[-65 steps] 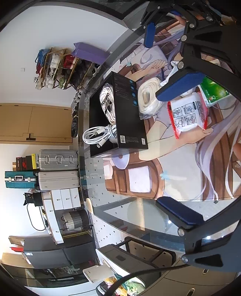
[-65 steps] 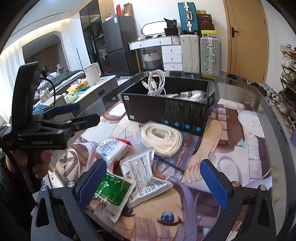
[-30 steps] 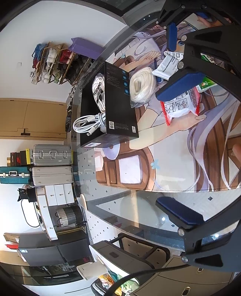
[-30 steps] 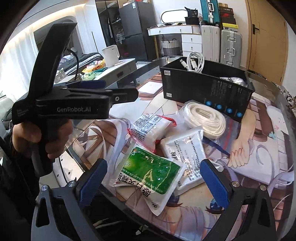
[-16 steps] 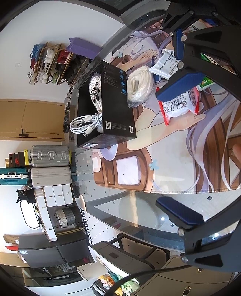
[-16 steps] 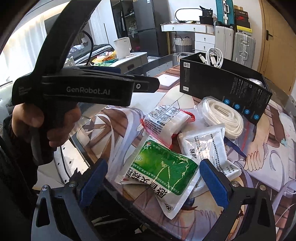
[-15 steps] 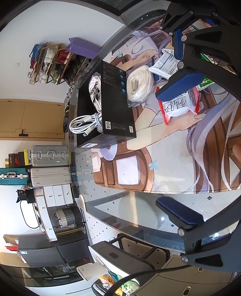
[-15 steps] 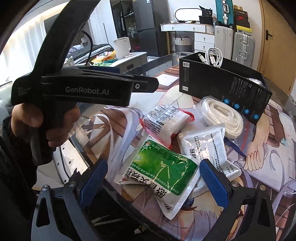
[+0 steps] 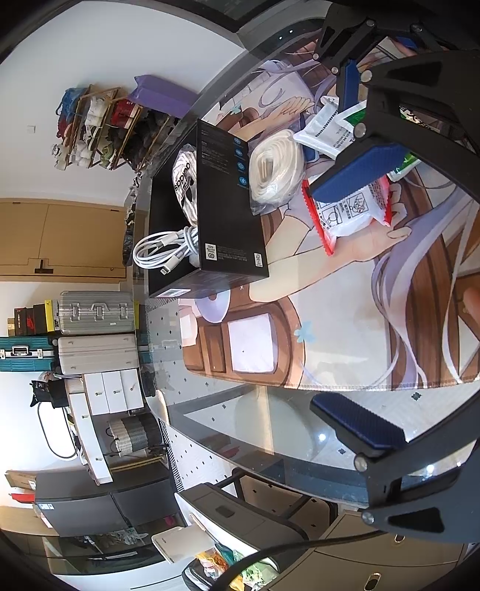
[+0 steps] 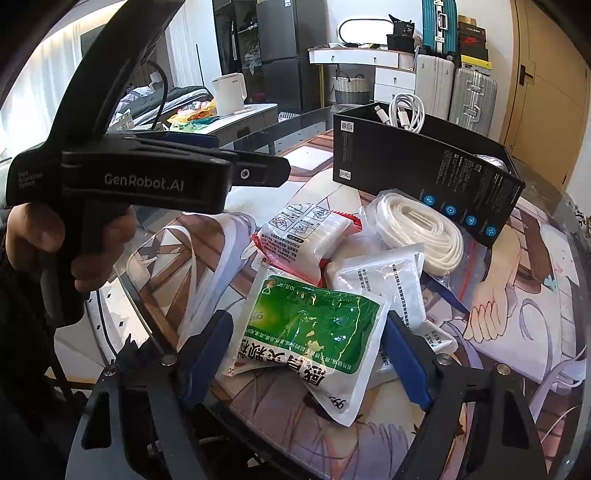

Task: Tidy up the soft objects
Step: 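Close the right gripper on the green packet, then lift the green packet with the right gripper while the left gripper grasps the red-edged white packet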

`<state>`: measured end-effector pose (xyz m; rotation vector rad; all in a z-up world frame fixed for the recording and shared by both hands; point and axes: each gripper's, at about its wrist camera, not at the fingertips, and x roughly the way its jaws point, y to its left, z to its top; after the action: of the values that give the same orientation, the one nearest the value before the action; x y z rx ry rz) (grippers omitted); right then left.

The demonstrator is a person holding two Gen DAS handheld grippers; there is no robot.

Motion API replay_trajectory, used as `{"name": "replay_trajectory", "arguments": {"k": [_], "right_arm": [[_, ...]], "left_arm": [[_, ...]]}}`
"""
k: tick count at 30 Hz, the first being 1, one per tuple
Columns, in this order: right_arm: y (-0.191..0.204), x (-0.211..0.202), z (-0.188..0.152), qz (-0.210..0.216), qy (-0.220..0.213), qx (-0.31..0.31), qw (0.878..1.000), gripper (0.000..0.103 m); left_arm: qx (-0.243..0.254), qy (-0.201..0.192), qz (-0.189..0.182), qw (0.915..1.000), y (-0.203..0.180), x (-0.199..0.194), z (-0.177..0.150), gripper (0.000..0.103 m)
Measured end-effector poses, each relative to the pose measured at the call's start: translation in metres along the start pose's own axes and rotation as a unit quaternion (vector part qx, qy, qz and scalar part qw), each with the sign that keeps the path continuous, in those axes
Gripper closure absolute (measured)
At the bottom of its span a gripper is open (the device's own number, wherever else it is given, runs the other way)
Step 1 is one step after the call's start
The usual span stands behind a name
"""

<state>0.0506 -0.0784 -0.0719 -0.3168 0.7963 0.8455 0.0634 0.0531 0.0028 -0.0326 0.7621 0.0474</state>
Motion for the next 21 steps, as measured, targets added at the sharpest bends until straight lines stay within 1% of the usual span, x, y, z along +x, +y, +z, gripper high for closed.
{"name": "replay_trajectory", "arguments": {"k": [2,4,6,8,13,19,21], "right_arm": [[0.0,0.0,-0.001,-0.002,0.0,-0.003,1.0,0.02],[0.002,-0.003,-0.002,-0.004,-0.001,-0.007,1.0,0.023],[0.002,-0.004,-0.002,-0.005,-0.006,-0.009,1.0,0.038],[0.001,-0.005,-0.002,-0.009,-0.006,-0.009,1.0,0.045],[-0.005,-0.01,-0.003,-0.004,-0.012,0.002,1.0,0.051],[-0.007,-0.016,-0.003,0.016,-0.025,0.011,0.999,0.064],[-0.008,-0.017,-0.002,0.023,-0.028,0.014,0.999,0.071]], "left_arm": [[0.0,0.001,0.0,1.0,0.0,0.001,0.0,0.0],[0.0,0.001,0.001,1.0,0.0,-0.001,0.0,0.0],[0.0,0.001,0.001,1.0,0.0,-0.001,0.0,0.0],[0.0,0.001,0.001,1.0,-0.001,-0.001,0.001,0.0],[0.0,0.001,0.002,1.0,0.0,-0.001,0.001,0.0],[0.0,0.001,0.002,1.0,0.0,-0.001,0.001,0.0],[0.0,0.001,0.001,1.0,0.0,-0.001,0.001,0.0]]}}
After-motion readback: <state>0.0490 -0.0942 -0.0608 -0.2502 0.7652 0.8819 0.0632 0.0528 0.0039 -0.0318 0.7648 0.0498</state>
